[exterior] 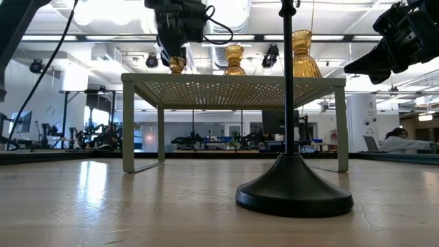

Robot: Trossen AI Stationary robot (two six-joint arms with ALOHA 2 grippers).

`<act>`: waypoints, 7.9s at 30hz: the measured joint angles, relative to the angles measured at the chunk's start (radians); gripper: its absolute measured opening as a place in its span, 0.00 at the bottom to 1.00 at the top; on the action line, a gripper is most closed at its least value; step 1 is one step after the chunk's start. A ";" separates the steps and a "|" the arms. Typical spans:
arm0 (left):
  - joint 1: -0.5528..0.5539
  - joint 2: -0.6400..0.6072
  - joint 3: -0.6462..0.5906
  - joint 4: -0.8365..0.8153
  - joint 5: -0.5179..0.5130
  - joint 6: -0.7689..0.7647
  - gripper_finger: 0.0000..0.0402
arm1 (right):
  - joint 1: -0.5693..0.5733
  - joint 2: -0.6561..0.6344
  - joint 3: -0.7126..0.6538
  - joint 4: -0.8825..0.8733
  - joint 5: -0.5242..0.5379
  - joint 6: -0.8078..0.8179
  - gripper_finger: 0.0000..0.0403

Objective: Pick & Place candle stick holders
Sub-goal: Put the yellow glass candle holder on the shelf, then put the black candle holder on the shelf

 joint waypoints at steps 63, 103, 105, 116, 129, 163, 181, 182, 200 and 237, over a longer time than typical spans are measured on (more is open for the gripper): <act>-0.007 -0.167 0.301 -0.113 0.015 -0.169 0.41 | 0.000 0.000 0.000 0.000 0.000 0.000 0.02; -1.028 -0.419 -0.474 0.667 -0.758 -0.540 0.38 | 0.000 0.000 0.000 0.000 0.000 0.000 0.02; -1.028 -0.419 -0.538 0.770 -0.757 -0.513 0.38 | 0.000 0.000 0.000 0.000 0.000 0.000 0.02; -1.027 -0.418 -0.844 1.229 -0.662 -0.435 0.38 | 0.000 0.000 0.000 0.000 0.000 0.000 0.02; -1.011 -0.318 -1.047 1.629 -0.532 -0.346 0.38 | 0.000 0.000 0.000 0.000 0.000 0.000 0.02; -0.845 0.062 -0.874 1.920 -0.115 -0.235 0.38 | 0.000 0.000 0.000 0.000 0.000 0.000 0.02; -0.815 0.124 -0.854 2.027 -0.026 -0.239 0.35 | 0.000 0.000 0.000 0.000 0.000 0.000 0.02; -0.814 0.128 -0.850 2.029 -0.019 -0.239 0.34 | 0.000 0.000 0.000 0.000 0.000 0.000 0.02; -0.807 0.161 -0.811 2.036 0.029 -0.242 0.04 | 0.000 0.000 0.000 0.000 0.000 0.000 0.02; -0.697 -0.570 -0.811 1.356 -0.784 -0.422 0.04 | 0.000 0.000 0.000 0.000 0.000 0.000 0.02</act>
